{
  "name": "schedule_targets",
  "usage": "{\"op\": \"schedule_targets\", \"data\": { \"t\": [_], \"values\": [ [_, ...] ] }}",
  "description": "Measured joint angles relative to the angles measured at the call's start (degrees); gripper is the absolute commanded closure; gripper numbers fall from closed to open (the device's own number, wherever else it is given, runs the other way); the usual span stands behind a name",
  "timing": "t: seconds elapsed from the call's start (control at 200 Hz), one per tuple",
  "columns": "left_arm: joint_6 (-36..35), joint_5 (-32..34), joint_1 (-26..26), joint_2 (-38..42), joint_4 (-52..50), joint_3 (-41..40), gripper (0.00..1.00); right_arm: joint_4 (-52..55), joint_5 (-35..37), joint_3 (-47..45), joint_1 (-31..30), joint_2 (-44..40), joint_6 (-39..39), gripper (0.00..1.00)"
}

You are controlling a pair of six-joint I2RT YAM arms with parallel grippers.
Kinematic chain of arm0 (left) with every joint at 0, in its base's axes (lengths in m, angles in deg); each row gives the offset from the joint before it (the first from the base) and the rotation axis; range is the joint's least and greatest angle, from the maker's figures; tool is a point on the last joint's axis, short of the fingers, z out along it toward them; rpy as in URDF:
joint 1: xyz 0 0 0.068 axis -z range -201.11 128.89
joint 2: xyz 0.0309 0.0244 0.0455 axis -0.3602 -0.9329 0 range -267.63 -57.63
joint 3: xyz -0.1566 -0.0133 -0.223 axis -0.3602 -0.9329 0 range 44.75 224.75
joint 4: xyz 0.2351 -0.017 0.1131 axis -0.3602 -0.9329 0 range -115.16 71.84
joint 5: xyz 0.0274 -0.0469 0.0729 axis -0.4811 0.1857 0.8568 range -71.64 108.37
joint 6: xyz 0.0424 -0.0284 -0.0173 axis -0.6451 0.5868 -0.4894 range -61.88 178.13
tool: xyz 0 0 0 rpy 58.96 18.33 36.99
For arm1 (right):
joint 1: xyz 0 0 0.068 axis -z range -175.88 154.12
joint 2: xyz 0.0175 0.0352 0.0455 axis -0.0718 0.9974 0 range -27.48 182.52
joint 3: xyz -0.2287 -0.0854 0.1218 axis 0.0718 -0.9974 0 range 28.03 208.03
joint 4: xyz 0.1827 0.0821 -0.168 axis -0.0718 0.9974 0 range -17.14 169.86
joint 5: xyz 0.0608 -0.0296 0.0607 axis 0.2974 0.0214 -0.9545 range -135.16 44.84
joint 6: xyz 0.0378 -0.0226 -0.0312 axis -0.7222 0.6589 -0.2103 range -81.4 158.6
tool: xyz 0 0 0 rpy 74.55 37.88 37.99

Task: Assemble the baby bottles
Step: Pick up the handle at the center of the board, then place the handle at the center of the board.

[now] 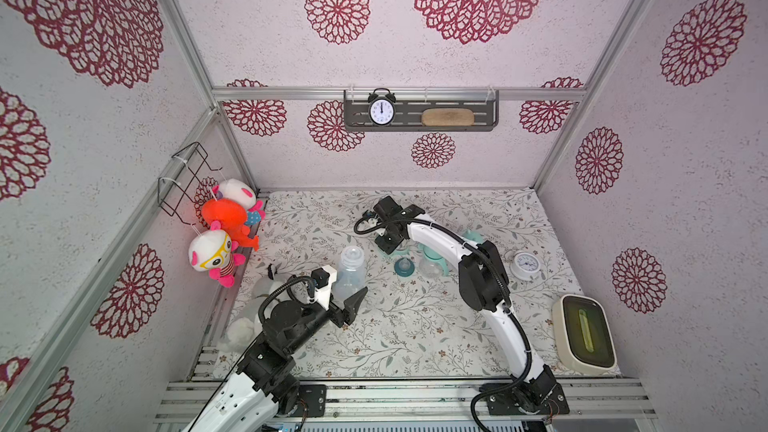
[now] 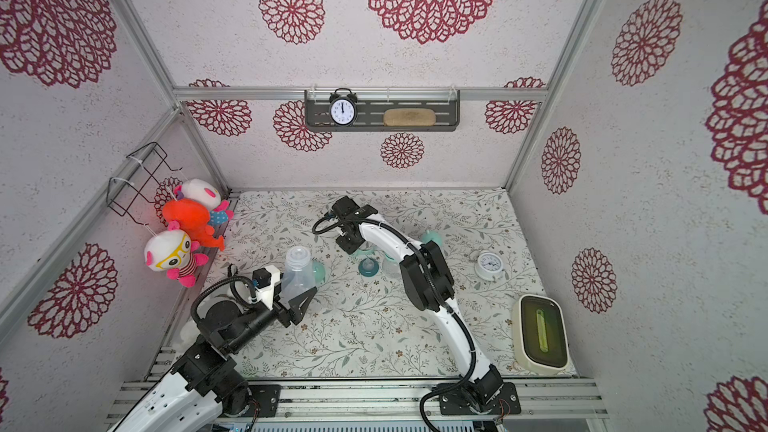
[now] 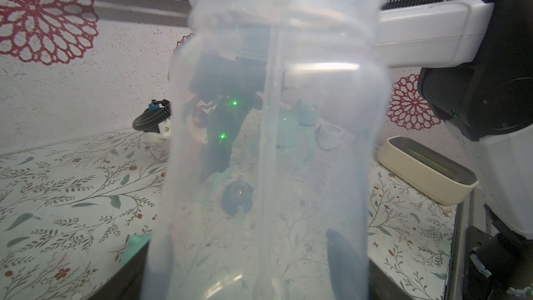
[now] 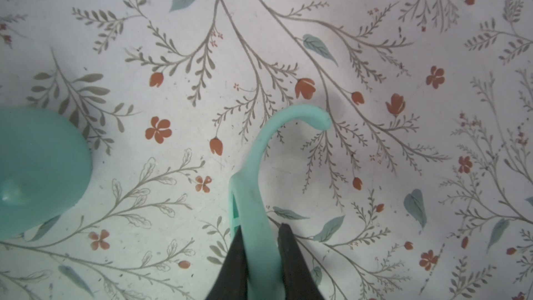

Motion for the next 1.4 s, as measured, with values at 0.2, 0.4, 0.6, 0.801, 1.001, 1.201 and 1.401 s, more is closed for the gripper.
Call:
{"op": "schedule_targets", "data": {
  "t": [0.2,0.4,0.6,0.801,1.001,1.201,1.401],
  "values": [
    [0.0,0.6,0.0,1.5,-1.1,0.0,1.00,-1.6,-3.6,-0.5,0.0,-0.7,-4.1,0.87],
    [0.0,3.1,0.0,4.6,-3.0,0.0,1.00,-5.8,-6.8,-11.3,-0.2,-10.4,-13.1,0.86],
    [0.2,5.0,0.0,7.0,-3.5,0.0,1.00,-12.8,-8.9,-24.7,-1.5,-25.2,-22.6,0.86],
    [0.2,6.2,0.0,6.5,-3.8,0.0,1.00,-19.3,-10.0,-37.4,-5.8,-36.7,-29.7,0.85],
    [0.2,6.3,0.0,4.3,-3.5,0.0,1.00,-23.8,-6.3,-48.4,-12.3,-43.2,-35.1,0.85],
    [0.2,6.2,-0.1,2.2,-2.9,0.1,1.00,-30.4,-3.1,-62.4,-15.1,-50.1,-39.9,0.84],
    [0.1,6.0,-0.1,0.3,-2.0,0.8,1.00,-37.7,-2.2,-71.9,-15.5,-53.4,-42.0,0.82]
  ]
}}
